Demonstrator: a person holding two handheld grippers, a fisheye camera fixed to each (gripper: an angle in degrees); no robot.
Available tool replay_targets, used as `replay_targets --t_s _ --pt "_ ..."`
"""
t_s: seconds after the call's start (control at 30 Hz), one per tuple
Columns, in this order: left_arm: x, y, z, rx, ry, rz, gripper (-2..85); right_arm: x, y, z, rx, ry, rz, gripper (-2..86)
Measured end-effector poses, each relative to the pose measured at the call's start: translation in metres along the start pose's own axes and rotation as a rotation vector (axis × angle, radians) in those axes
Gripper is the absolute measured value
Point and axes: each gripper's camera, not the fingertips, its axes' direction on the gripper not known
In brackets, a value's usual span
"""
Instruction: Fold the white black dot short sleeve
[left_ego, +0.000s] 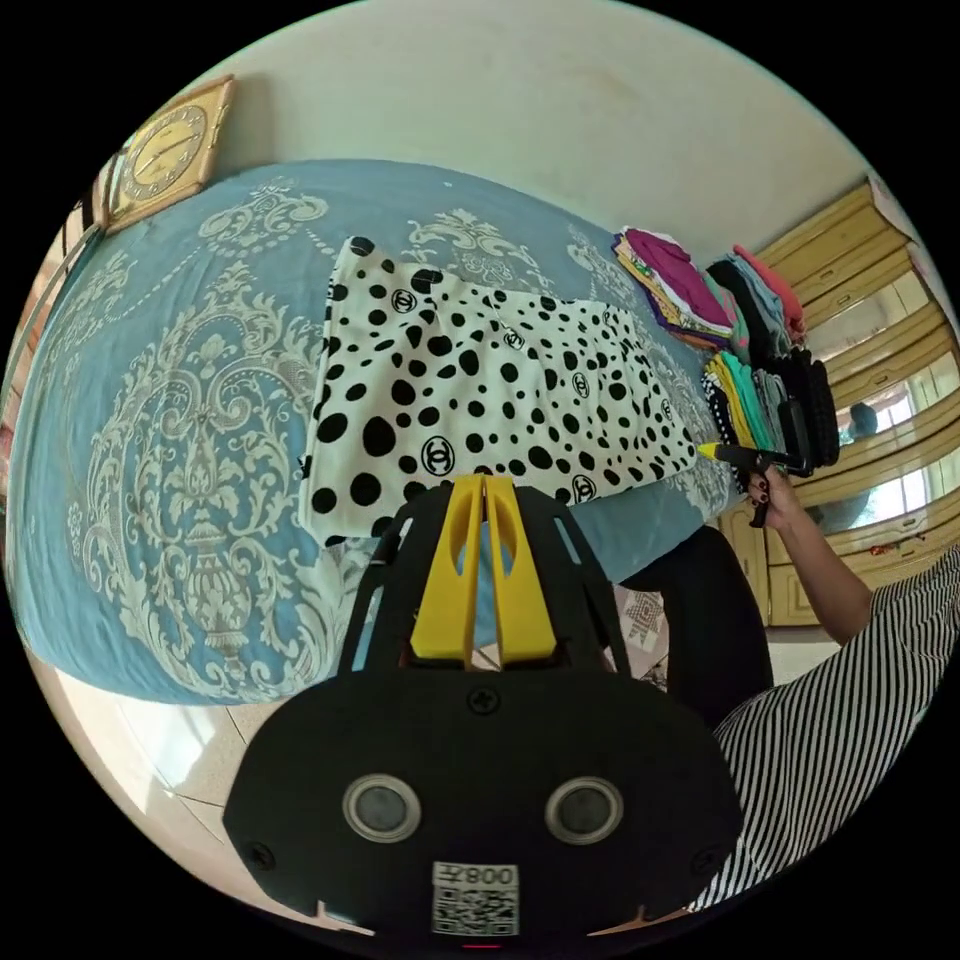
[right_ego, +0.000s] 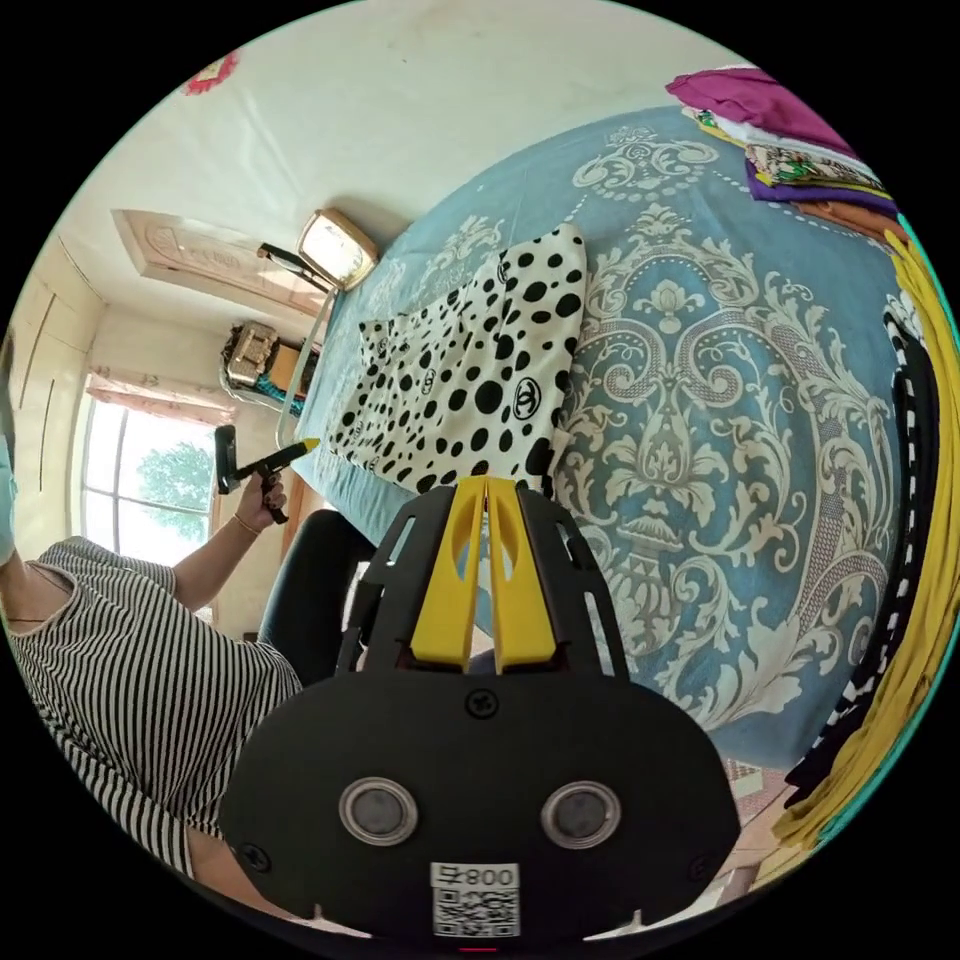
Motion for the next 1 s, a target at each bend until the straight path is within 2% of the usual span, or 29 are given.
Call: replay_targets --t_s 0.07,0.1,0.3,0.43,0.67,1.0 --pt "0.024 -0.021 0.025 -0.153 -0.07 -0.002 0.4 0.001 -0.003 0.039 -0.113 0.151 0.043 0.3" --pt "0.03 -0.024 0.027 -0.169 -0.076 0.007 0.4 0.002 -0.002 0.044 -0.121 0.152 0.036 0.4" --pt "0.103 -0.05 -0.023 -0.061 0.0 0.046 0.9 0.0 0.03 0.033 -0.01 0.165 0.086 1.9" --pt "0.197 -0.082 -0.037 -0.029 0.089 0.212 3.0 0.023 0.061 0.037 0.056 0.089 0.21 6.8" --pt "0.383 -0.145 -0.028 -0.087 0.142 0.571 6.7 0.046 0.079 0.065 0.062 -0.014 0.279 6.1" --pt "0.536 -0.188 -0.037 -0.129 0.084 0.76 8.3 0.062 0.094 0.099 0.058 -0.068 0.287 3.8"
